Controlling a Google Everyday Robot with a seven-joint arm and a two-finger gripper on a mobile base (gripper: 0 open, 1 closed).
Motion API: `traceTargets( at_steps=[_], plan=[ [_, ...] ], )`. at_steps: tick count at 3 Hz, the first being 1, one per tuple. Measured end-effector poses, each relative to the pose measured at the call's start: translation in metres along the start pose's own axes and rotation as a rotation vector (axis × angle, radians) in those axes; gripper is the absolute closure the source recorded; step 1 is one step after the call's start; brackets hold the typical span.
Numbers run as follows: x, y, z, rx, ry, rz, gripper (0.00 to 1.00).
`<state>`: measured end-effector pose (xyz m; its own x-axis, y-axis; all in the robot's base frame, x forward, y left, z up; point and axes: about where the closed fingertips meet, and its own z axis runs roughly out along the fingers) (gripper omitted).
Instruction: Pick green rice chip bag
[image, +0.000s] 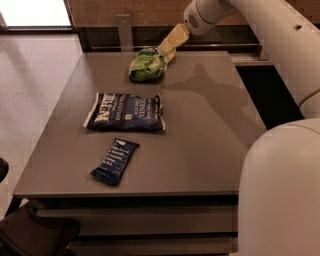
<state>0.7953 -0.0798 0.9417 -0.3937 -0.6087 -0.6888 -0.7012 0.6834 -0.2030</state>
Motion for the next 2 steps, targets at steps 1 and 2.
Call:
traceTargets(
  at_steps=[1,2],
  plan=[
    [-0.013,0.01,0.02,-0.026,-0.029,0.088,0.0],
    [-0.018,0.035,0.04,-0.034,-0.012,0.144,0.0]
  ],
)
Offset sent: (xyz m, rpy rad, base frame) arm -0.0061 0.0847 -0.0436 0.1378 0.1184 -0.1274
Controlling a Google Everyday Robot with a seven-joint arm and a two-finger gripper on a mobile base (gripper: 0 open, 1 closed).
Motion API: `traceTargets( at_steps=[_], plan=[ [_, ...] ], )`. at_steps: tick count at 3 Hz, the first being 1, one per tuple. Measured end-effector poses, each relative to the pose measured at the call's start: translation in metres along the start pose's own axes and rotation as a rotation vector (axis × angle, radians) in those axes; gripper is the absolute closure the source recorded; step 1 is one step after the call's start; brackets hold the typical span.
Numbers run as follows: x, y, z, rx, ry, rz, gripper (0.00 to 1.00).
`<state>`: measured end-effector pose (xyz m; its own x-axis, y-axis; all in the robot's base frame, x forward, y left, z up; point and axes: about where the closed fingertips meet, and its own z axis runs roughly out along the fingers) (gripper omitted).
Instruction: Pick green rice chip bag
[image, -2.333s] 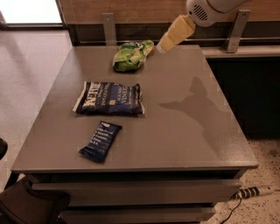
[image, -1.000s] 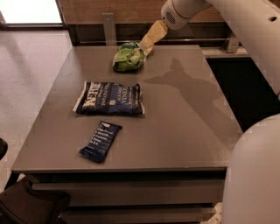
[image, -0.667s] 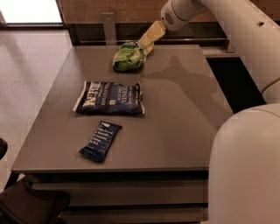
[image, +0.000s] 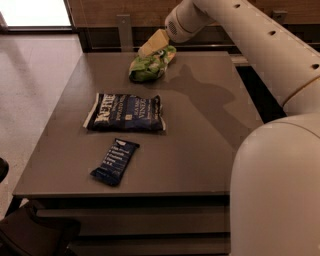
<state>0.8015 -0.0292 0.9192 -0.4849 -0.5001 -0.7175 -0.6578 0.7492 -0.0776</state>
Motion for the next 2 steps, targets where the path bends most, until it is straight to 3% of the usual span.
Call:
traceTargets(
  at_steps=[1,2],
  plan=[
    [0.008,0.03,0.033,-0.028,0.013,0.102,0.0],
    [0.018,0.043,0.057,-0.026,0.021,0.202,0.0]
  ],
)
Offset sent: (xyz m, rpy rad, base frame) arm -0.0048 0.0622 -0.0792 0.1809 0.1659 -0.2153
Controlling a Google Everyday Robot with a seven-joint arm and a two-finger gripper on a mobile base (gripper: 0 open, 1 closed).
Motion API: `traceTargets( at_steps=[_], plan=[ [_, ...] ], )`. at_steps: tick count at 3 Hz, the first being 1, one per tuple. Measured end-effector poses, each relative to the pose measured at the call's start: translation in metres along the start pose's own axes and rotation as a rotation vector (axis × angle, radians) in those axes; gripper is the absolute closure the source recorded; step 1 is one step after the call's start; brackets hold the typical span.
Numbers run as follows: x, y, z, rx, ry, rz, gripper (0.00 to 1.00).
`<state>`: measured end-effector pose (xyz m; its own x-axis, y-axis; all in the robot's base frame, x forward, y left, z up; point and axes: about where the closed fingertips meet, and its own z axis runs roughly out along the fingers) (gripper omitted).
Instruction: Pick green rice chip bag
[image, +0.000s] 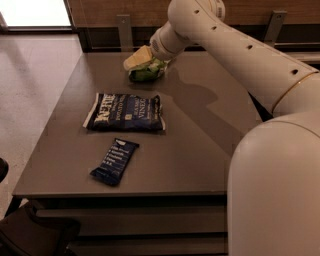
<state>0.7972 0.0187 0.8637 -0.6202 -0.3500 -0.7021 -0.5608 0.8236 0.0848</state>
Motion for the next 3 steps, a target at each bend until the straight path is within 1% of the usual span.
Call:
traceTargets(
  at_steps=[1,2,3],
  plan=[
    [0.003,0.0,0.017,0.009,-0.01,0.076,0.0],
    [-0.003,0.002,0.032,0.029,-0.018,0.11,0.24],
    [-0.001,0.004,0.034,0.025,-0.014,0.107,0.47]
  ],
)
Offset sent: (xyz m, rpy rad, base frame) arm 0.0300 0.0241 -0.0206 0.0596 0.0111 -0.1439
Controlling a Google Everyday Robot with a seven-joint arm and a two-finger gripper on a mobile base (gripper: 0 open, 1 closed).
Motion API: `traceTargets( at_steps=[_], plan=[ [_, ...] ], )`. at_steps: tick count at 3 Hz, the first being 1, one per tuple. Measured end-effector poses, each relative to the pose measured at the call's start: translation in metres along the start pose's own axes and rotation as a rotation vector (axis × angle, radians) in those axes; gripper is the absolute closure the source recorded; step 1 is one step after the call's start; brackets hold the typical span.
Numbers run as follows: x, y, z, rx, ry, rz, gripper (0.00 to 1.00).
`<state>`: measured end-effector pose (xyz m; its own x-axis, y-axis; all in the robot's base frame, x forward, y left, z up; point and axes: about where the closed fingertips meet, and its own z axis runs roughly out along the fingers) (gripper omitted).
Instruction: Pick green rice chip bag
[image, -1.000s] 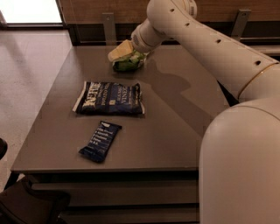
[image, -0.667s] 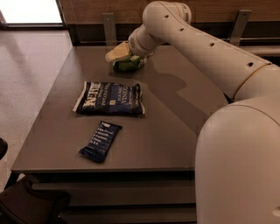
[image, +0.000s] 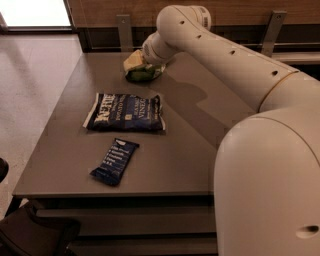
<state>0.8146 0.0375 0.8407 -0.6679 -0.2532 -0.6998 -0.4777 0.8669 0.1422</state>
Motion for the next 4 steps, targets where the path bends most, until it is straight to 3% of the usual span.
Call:
traceTargets(
  at_steps=[2,3,4],
  plan=[
    [0.0016,0.0021,0.0033,-0.003,0.005,-0.001,0.92],
    [0.0013,0.0022,0.003,-0.004,0.005,-0.001,1.0],
    [0.0006,0.0024,0.0023,-0.004,0.005,-0.001,1.0]
  ],
)
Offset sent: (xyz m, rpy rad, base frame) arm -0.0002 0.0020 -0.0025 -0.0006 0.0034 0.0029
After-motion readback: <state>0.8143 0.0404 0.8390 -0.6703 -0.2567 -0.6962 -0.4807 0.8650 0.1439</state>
